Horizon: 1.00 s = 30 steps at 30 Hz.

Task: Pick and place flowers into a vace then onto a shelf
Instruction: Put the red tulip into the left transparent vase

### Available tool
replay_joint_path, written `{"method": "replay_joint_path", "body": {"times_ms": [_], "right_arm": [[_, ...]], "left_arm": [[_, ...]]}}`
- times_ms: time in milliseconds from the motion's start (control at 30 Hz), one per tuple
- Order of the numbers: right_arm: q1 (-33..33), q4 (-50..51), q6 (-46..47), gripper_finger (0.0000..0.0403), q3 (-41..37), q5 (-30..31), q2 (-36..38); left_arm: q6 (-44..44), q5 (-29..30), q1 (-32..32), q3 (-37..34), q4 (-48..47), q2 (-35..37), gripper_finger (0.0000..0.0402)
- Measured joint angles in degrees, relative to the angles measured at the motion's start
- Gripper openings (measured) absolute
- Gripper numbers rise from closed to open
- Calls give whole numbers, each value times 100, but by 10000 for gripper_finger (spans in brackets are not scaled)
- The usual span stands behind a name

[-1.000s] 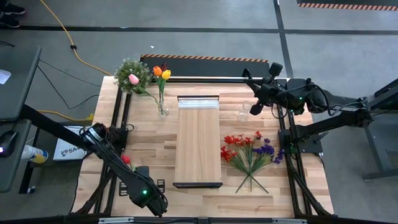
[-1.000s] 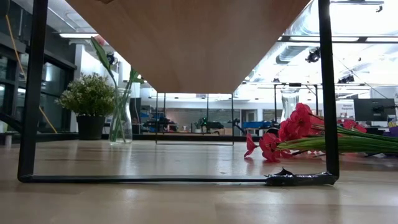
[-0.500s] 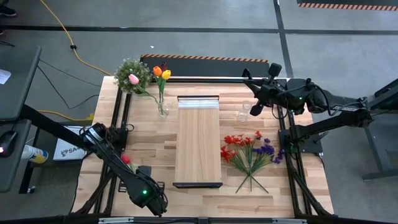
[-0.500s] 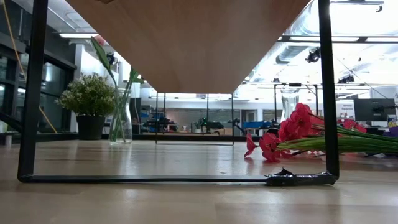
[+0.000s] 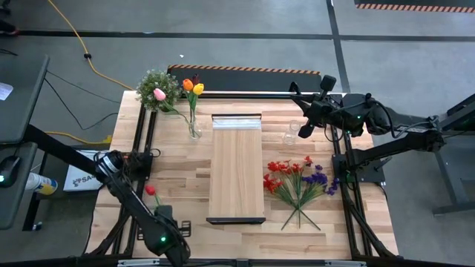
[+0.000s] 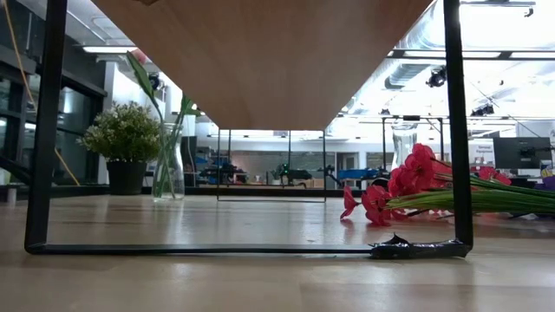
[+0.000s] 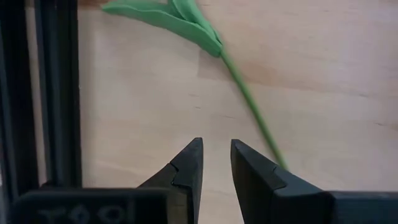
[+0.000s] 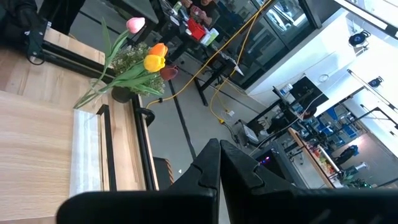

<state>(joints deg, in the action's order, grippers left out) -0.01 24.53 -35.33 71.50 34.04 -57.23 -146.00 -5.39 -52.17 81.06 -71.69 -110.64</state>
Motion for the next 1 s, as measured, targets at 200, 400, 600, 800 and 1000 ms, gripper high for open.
{"method": "replay_joint_path", "body": {"times_ms": [200, 400, 600, 800, 1000], "right_arm": [[0, 0, 0, 0, 0, 0, 0], [0, 2, 191, 0, 0, 0, -1], [0, 0, 208, 0, 0, 0, -2], [0, -4, 212, 0, 0, -2, -1], [0, -32, 211, 0, 0, -1, -2]], "left_arm": [[-57, 150, 163, -376, 225, 5, 117], [-70, 185, 348, -930, 877, 5, 117], [-88, 216, 352, -1242, 1278, 49, 117], [-67, 235, 387, -1328, 1321, 38, 117], [65, 471, 380, -1343, 1348, 32, 117]]}}
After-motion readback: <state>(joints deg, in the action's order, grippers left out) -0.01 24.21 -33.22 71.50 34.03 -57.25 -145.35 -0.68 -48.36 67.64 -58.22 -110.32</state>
